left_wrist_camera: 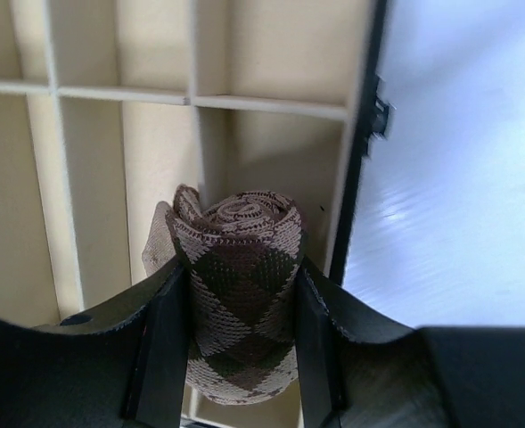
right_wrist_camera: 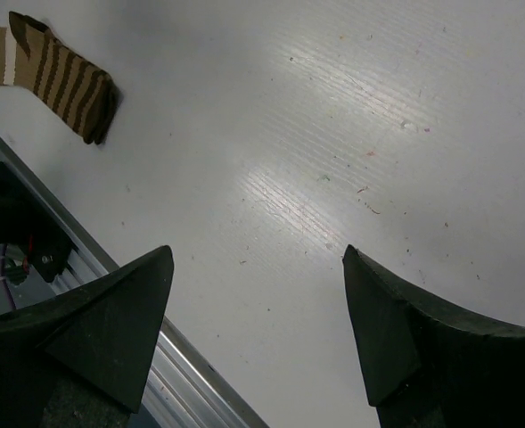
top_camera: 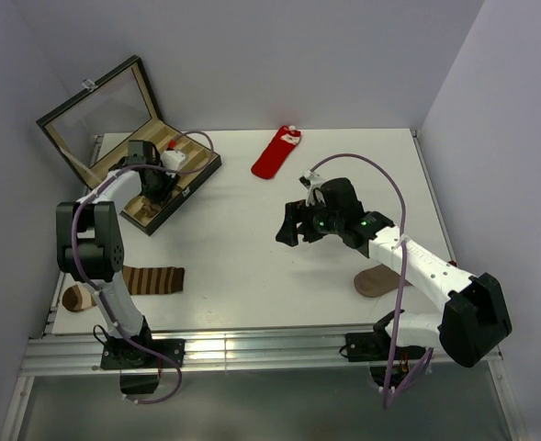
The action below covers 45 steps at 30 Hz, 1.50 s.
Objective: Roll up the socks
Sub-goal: Place the sock in the storage box.
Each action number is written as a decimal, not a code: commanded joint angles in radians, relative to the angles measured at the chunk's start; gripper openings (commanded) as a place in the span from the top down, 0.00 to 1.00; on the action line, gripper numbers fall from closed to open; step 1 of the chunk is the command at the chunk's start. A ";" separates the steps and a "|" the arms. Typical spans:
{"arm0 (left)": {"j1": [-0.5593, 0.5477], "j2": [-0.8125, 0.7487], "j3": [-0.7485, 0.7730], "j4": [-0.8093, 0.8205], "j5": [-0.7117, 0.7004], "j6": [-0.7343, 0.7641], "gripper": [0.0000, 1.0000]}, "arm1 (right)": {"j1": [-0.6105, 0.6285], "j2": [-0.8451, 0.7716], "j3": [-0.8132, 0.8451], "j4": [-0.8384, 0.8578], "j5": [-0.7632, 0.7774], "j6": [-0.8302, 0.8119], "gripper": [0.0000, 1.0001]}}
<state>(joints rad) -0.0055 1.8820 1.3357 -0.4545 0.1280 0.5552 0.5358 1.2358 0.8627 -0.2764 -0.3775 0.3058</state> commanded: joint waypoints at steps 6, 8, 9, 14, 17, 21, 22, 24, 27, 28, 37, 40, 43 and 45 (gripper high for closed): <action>-0.070 0.020 -0.064 -0.095 0.245 -0.035 0.92 | -0.007 -0.022 -0.005 0.049 0.011 0.010 0.16; -0.063 0.052 -0.056 -0.102 0.240 -0.066 0.90 | -0.007 -0.022 -0.010 0.051 0.008 0.010 0.16; -0.063 0.063 -0.047 -0.107 0.248 -0.073 0.89 | -0.007 -0.022 -0.010 0.045 0.005 0.010 0.16; -0.065 0.088 -0.052 -0.059 0.260 -0.194 0.85 | -0.007 -0.029 -0.021 0.052 0.009 0.013 0.16; -0.068 0.063 -0.088 -0.006 0.210 -0.259 0.82 | -0.007 -0.025 -0.016 0.046 0.006 0.013 0.16; -0.091 0.014 -0.142 0.052 0.153 -0.287 0.79 | -0.007 -0.036 -0.031 0.061 0.012 0.015 0.16; -0.100 -0.001 -0.151 0.063 0.130 -0.282 0.78 | -0.007 -0.035 -0.033 0.068 0.005 0.018 0.16; -0.126 -0.009 -0.164 0.073 0.116 -0.258 0.78 | -0.007 -0.026 -0.033 0.069 -0.009 0.021 0.16; -0.145 -0.021 -0.174 0.092 0.116 -0.256 0.77 | -0.007 -0.035 -0.033 0.069 -0.011 0.019 0.16; -0.148 -0.035 -0.178 0.106 0.114 -0.261 0.77 | -0.007 -0.041 -0.036 0.072 -0.008 0.018 0.16; -0.178 -0.127 -0.254 0.244 0.009 -0.256 0.80 | -0.007 -0.053 -0.073 0.111 -0.015 0.038 0.16; -0.189 -0.170 -0.283 0.280 -0.066 -0.259 0.83 | -0.007 -0.052 -0.079 0.121 -0.024 0.044 0.16; -0.191 -0.185 -0.262 0.274 -0.091 -0.278 0.84 | -0.007 -0.049 -0.082 0.121 -0.028 0.044 0.16; -0.192 -0.195 -0.247 0.267 -0.097 -0.285 0.84 | -0.007 -0.050 -0.086 0.126 -0.026 0.046 0.16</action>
<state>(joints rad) -0.1768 1.7306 1.0809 -0.1390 0.0055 0.3305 0.5358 1.2129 0.7822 -0.2001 -0.3939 0.3439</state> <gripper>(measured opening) 0.469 0.838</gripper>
